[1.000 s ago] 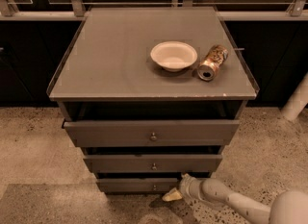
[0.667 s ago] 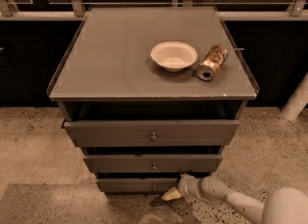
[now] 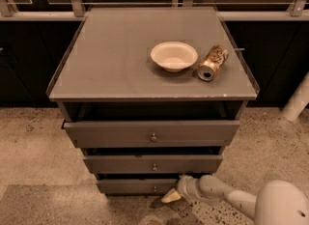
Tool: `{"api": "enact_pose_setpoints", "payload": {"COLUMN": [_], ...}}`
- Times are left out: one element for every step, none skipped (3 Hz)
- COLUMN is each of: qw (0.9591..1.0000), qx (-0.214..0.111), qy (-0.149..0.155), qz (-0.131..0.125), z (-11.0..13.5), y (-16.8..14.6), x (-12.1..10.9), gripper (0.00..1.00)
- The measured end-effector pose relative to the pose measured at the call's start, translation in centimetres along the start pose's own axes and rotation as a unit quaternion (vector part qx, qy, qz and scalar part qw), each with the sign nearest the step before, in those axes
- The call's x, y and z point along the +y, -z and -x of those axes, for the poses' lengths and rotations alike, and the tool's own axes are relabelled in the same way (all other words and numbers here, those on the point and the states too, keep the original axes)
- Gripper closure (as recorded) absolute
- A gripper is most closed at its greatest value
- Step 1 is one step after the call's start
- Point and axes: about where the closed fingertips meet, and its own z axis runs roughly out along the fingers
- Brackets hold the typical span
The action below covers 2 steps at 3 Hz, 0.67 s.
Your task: Open bottom drawer
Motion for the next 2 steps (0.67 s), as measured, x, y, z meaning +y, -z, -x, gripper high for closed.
{"api": "enact_pose_setpoints", "payload": {"qw": [0.9992,0.9946], "qx": [0.005,0.011], "qy": [-0.005,-0.021], "qz": [0.038,0.101], "z": [-0.1,-0.5], "y": [1.0,2.0], "x": [2.7,5.2], "gripper": [0.00,0.00]}}
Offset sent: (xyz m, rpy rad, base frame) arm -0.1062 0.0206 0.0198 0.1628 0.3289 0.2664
